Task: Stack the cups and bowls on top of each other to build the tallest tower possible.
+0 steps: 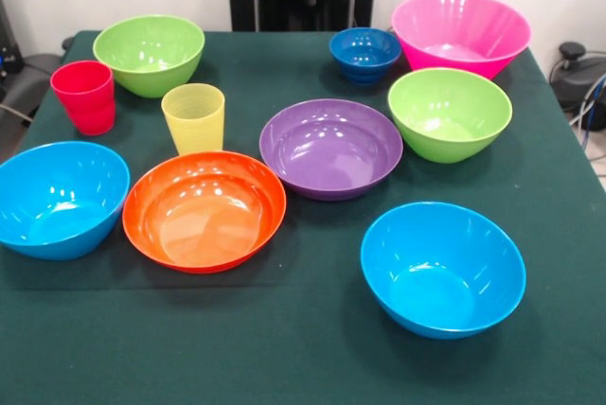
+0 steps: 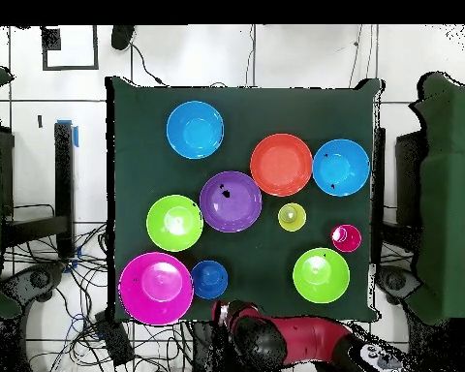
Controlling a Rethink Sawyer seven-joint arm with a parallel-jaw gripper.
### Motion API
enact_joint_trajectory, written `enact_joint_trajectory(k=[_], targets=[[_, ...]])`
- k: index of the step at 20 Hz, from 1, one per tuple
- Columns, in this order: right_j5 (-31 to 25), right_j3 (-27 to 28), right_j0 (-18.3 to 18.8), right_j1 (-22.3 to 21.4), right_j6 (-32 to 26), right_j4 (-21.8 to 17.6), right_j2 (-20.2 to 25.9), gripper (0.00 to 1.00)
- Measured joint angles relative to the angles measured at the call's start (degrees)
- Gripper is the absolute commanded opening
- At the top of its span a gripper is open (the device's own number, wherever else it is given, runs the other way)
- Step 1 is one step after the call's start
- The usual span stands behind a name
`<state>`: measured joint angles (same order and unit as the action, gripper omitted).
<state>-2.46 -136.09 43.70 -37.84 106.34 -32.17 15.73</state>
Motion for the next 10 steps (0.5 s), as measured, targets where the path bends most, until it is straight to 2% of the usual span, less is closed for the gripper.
enact_joint_trajectory(k=[10], targets=[[0.6,2.4,-4.1,0.1,0.0,0.1,-7.4,1.00]])
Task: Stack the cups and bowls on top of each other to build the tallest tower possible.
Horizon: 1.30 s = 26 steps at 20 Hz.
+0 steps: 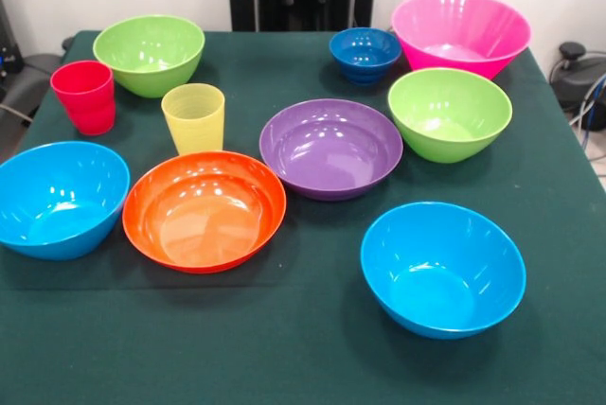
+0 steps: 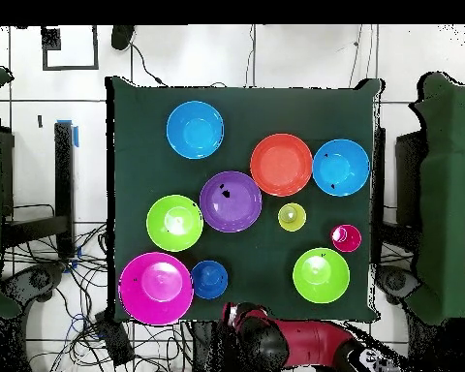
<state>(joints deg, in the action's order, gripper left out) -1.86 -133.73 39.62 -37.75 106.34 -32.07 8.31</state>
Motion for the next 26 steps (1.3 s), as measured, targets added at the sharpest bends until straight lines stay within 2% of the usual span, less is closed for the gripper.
enact_joint_trajectory(k=[4,10,20,26], targets=[[1.2,1.1,-1.2,0.9,0.0,0.8,-1.7,1.00],[2.7,1.9,-1.3,1.8,0.0,2.0,-1.6,1.00],[4.5,2.0,-0.1,2.7,0.0,4.2,-0.3,1.00],[4.5,2.0,2.2,2.7,0.0,4.6,1.3,1.00]])
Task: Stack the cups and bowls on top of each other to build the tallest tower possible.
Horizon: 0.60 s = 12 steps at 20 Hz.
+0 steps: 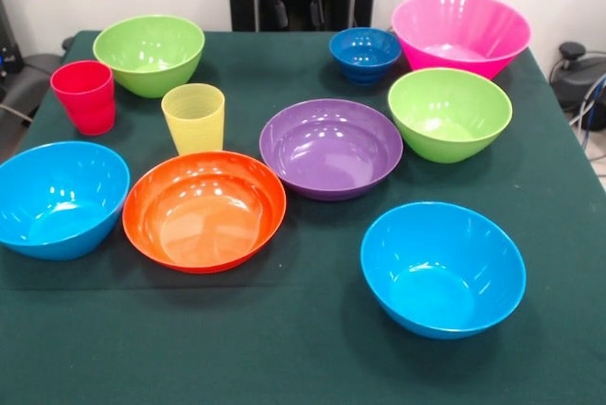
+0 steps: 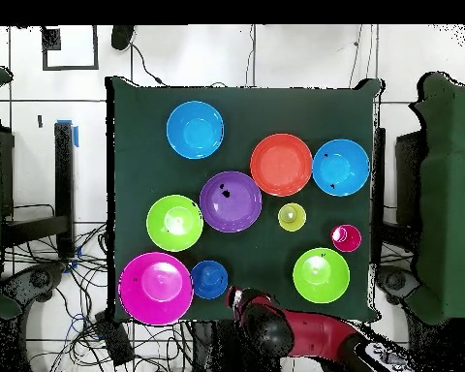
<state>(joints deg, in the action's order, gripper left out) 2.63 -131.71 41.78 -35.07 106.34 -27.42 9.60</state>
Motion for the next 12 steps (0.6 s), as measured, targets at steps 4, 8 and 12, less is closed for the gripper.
enact_joint_trajectory(k=[4,8,12], targets=[[0.0,0.0,1.4,-0.1,0.0,0.4,1.1,1.00],[0.0,0.0,2.2,-0.4,0.0,1.0,2.0,1.00],[0.0,0.0,2.3,-0.6,0.0,1.5,2.9,1.00]])
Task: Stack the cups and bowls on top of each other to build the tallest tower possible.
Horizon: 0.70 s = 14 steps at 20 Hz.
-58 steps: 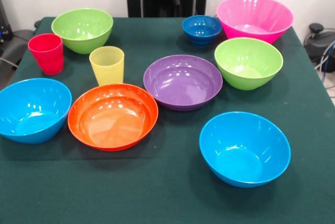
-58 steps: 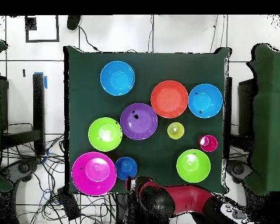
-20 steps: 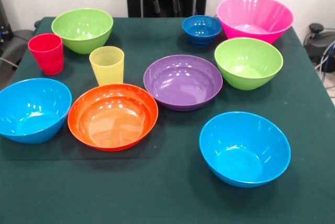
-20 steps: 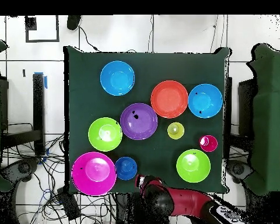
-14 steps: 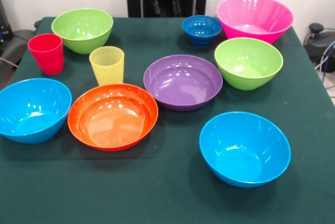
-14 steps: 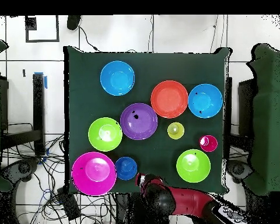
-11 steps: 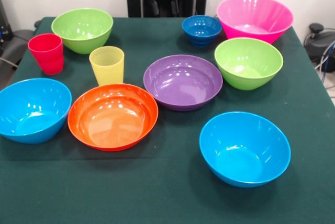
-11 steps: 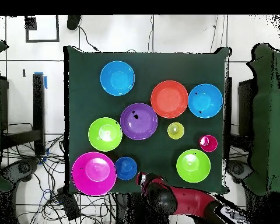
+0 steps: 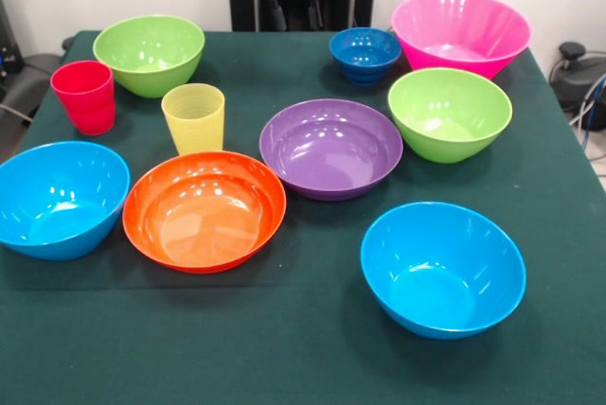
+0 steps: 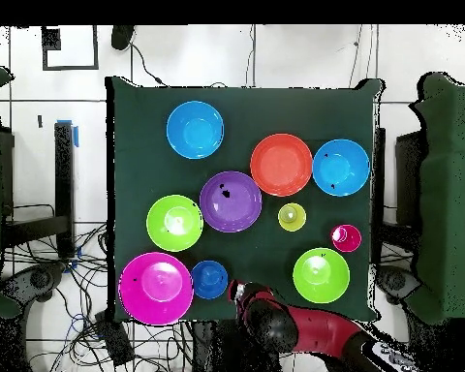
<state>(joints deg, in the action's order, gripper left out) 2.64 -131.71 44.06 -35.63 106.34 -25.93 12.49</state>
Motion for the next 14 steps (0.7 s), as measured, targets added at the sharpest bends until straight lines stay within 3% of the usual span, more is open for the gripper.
enact_joint_trajectory(k=[14], targets=[[2.3,0.0,-1.6,0.0,0.0,0.1,0.8,1.00]])
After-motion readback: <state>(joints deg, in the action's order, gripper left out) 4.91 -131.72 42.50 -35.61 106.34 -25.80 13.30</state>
